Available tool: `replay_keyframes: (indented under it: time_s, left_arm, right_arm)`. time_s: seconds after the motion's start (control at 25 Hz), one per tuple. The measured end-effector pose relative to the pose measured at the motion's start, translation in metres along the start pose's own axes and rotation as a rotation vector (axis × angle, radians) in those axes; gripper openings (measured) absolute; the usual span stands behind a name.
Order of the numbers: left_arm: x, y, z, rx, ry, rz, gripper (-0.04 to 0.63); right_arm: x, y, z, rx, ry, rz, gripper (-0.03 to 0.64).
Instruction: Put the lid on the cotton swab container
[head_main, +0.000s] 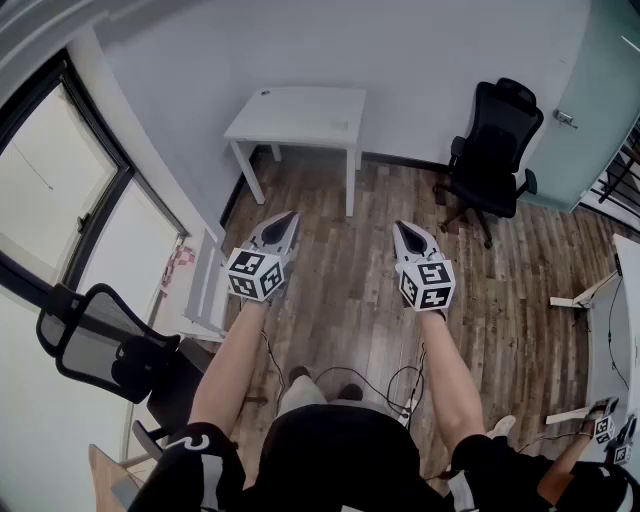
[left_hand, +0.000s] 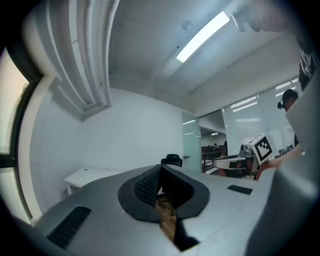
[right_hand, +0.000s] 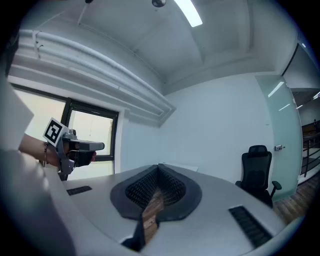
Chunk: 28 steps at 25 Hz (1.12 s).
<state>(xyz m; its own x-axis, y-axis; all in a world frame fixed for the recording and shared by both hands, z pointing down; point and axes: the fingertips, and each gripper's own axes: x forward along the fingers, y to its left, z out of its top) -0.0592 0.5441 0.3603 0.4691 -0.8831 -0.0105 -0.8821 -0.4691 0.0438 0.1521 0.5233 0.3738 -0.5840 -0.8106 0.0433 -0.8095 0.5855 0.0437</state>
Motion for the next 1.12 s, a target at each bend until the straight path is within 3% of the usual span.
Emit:
replay_keyframes:
  time_s: [0.64, 1.12]
  left_arm:
    - [0.045, 0.010, -0.016, -0.016, 0.005, -0.005, 0.025]
    - [0.153, 0.069, -0.032, -0.044, -0.002, -0.012, 0.025]
  right_arm:
    - [0.027, -0.035, -0.010, -0.001, 0.009, -0.002, 0.012]
    - [0.126, -0.097, -0.023, -0.019, 0.033, 0.015, 0.012]
